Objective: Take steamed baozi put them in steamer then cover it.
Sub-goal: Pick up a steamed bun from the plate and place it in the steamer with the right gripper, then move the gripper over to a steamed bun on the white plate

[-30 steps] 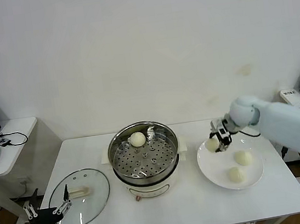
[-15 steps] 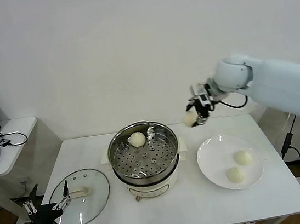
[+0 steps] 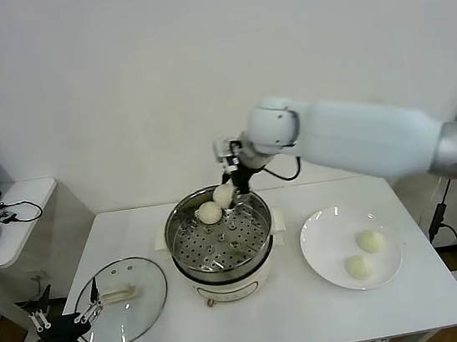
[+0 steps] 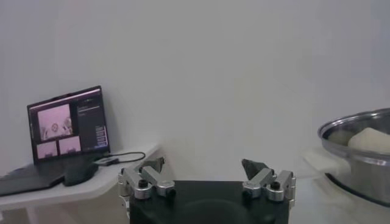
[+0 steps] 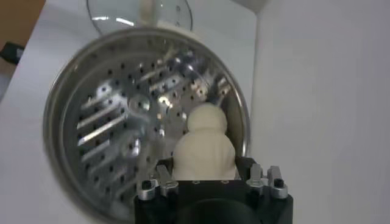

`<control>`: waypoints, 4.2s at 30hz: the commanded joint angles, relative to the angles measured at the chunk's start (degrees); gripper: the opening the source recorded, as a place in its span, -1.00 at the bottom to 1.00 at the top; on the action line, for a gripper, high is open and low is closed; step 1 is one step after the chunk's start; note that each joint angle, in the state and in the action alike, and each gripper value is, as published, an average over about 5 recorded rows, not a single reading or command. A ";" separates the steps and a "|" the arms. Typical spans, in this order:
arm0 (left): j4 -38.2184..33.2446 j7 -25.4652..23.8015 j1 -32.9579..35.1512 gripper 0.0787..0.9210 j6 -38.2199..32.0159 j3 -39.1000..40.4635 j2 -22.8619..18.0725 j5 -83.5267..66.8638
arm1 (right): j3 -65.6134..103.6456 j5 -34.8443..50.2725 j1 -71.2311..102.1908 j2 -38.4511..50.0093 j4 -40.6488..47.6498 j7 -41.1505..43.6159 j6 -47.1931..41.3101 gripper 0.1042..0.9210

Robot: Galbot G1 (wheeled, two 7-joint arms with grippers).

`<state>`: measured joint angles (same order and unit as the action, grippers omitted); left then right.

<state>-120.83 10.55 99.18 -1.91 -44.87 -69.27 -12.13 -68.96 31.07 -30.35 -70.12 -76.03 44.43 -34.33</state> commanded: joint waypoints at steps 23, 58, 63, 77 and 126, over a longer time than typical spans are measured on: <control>0.65 0.07 -0.36 0.77 -0.43 -0.02 -0.06 -0.26 | 1.19 -1.92 9.28 -14.30 12.01 -3.40 -2.20 0.52; -3.06 -0.02 0.36 0.77 0.79 1.71 -0.04 1.09 | 5.06 -35.93 8.57 46.51 -21.17 20.11 18.65 0.76; -2.79 -0.02 0.99 0.77 0.77 1.45 -0.04 1.43 | 14.49 -39.39 20.67 48.20 -20.40 19.52 20.04 0.76; -2.72 0.00 2.46 0.77 0.91 0.70 -0.70 2.57 | 23.37 -42.76 36.73 44.86 -15.85 16.82 21.04 0.76; -2.19 0.16 2.25 0.77 0.76 1.06 -1.27 2.62 | 26.29 -43.03 40.23 38.29 -8.42 14.49 18.36 0.25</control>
<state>-123.04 10.70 101.39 -1.14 -43.82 -70.55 -9.49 -42.43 -12.23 10.69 -31.90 -84.42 58.90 -15.90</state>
